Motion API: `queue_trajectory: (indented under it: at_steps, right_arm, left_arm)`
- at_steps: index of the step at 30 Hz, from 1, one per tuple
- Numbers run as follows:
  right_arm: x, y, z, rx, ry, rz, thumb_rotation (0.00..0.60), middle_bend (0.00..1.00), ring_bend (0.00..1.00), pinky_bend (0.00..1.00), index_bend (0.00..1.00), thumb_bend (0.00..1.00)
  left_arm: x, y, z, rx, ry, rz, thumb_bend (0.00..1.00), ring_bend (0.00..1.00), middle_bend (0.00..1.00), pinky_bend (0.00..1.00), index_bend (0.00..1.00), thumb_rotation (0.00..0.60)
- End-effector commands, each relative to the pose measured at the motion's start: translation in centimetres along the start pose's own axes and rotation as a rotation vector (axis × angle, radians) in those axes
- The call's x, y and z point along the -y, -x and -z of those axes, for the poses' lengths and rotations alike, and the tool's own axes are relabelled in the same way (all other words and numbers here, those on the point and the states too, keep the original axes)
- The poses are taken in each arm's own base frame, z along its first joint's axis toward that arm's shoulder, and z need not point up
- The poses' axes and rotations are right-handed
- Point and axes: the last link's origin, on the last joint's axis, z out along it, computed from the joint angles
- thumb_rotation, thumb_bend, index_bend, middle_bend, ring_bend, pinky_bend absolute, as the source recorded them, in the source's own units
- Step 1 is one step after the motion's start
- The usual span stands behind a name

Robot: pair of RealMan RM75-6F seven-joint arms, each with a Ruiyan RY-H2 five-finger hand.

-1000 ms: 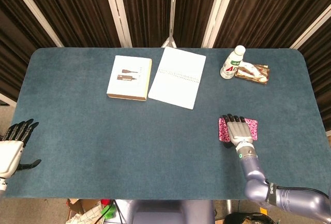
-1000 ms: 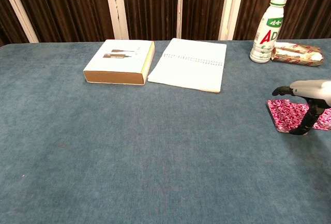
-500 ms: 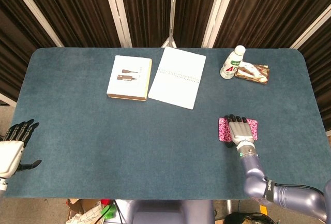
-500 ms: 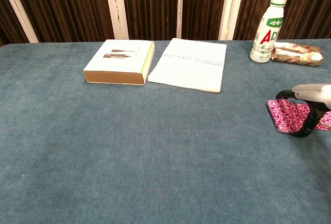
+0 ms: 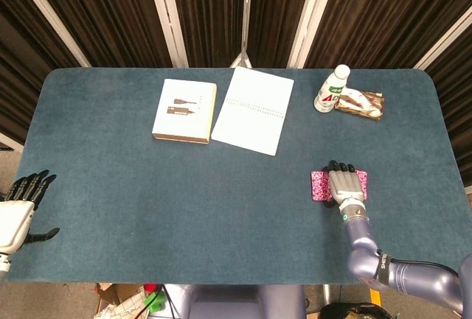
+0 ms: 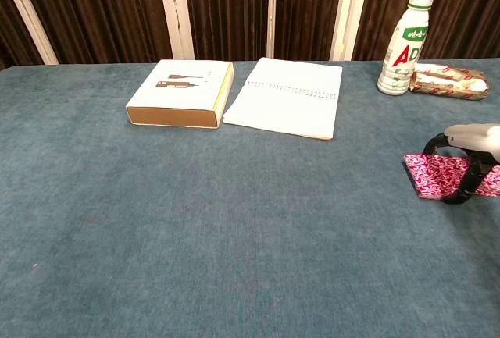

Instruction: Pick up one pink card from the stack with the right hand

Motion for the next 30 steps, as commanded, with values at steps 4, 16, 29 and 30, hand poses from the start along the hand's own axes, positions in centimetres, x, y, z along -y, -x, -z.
queue_trajectory:
  at_steps: [4, 16, 29, 30]
  right_arm:
    - [0.2, -0.5, 0.5, -0.024, -0.021, -0.014, 0.600, 0.13, 0.00, 0.00, 0.55, 0.29]
    - [3.5, -1.8, 2.6, -0.066, -0.136, -0.025, 0.600, 0.13, 0.00, 0.00, 0.55, 0.29]
    - [9.6, 0.5, 3.5, -0.038, -0.239, -0.009, 0.600, 0.13, 0.00, 0.00, 0.50, 0.29]
    - [9.8, 0.7, 3.6, -0.037, -0.244, -0.006, 0.600, 0.12, 0.00, 0.00, 0.46, 0.29]
  left_arm:
    - [0.0, 0.0, 0.0, -0.003, 0.002, 0.001, 0.04, 0.00, 0.00, 0.00, 0.00, 0.600]
    - [-0.1, 0.0, 0.0, -0.009, 0.011, 0.006, 0.04, 0.00, 0.00, 0.00, 0.00, 0.600]
    - [0.1, -0.1, 0.0, -0.008, 0.003, 0.010, 0.04, 0.00, 0.00, 0.05, 0.00, 0.600]
    - [0.1, -0.1, 0.0, -0.006, 0.002, 0.013, 0.04, 0.00, 0.00, 0.05, 0.00, 0.600]
